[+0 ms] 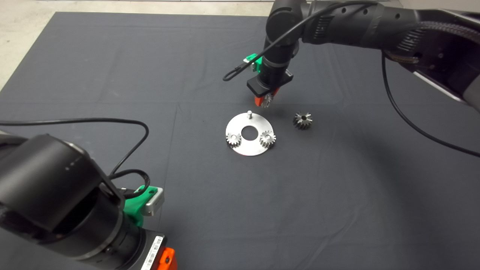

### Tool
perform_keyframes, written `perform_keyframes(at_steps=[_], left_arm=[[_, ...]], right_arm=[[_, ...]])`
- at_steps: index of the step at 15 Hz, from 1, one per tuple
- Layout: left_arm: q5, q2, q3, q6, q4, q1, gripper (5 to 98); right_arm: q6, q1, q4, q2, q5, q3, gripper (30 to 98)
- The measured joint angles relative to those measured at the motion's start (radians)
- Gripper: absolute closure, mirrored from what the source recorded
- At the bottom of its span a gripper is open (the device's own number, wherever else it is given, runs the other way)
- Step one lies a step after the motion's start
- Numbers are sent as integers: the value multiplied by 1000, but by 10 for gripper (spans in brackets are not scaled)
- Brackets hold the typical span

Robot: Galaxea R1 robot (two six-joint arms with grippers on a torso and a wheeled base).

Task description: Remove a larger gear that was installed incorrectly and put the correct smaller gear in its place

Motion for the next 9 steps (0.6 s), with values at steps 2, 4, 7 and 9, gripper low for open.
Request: perform_keyframes(at_steps=[2,4,7,9], left_arm=[[0,0,0,0,0,0,54],[0,0,0,0,0,0,54],[0,0,0,0,0,0,54],[0,0,0,0,0,0,54]], right_arm=[[-3,0,0,1,3,-1,872],[-3,-2,0,1,31,-4,872],[-3,-2,0,1,71,-3,873],[-3,-2,0,1,92,-1,873]])
